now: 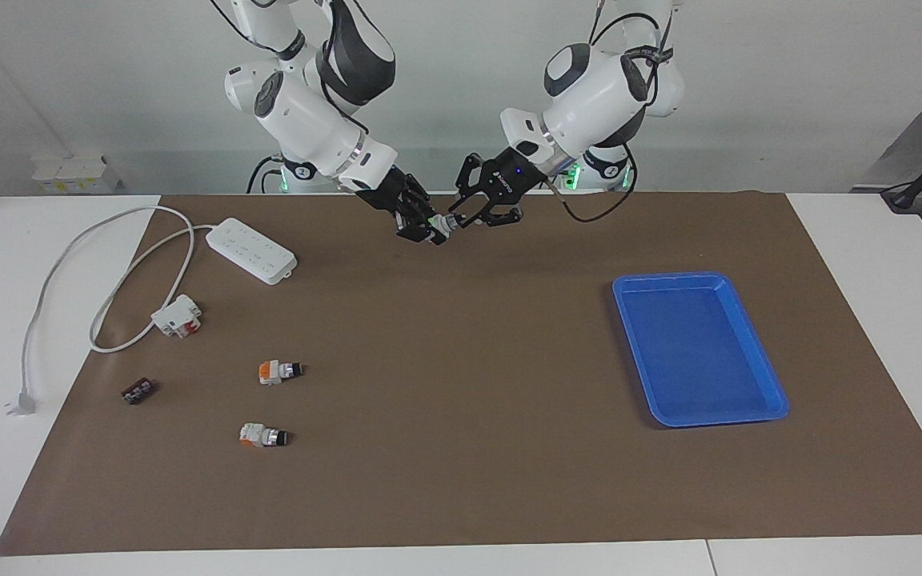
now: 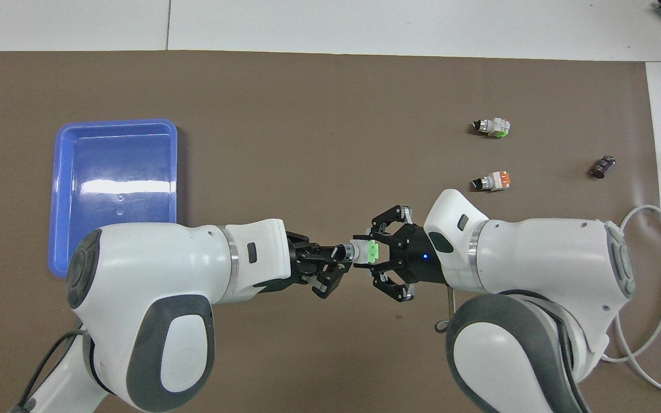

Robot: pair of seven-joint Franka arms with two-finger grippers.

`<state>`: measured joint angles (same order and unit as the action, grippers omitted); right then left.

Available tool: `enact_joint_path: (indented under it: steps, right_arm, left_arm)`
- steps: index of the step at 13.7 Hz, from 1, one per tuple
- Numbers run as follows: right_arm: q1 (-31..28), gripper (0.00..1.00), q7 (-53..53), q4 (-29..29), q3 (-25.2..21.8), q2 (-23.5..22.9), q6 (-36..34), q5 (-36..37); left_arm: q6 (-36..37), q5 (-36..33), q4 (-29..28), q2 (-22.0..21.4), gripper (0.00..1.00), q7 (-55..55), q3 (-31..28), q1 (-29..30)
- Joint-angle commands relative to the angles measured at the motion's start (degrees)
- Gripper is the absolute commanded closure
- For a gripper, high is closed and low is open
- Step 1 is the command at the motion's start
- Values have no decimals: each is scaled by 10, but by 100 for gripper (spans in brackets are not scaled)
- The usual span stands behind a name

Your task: Turn and place switch with both arms

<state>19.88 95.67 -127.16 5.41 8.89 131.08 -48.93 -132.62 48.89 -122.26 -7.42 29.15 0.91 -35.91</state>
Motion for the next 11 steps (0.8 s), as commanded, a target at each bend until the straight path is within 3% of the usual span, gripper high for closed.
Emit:
enact_joint_path:
  steps: [1, 6, 11]
  right_arm:
    - [-3, 100, -12, 0, 7, 9, 2, -16]
    - [-3, 100, -12, 0, 7, 9, 2, -16]
    - [-3, 100, -12, 0, 7, 9, 3, -16]
  left_arm:
    - [6, 11, -4, -8, 68, 13, -8, -7]
    - [83, 11, 27, -8, 62, 13, -14, 38]
    - [64, 11, 26, -8, 62, 17, -14, 32]
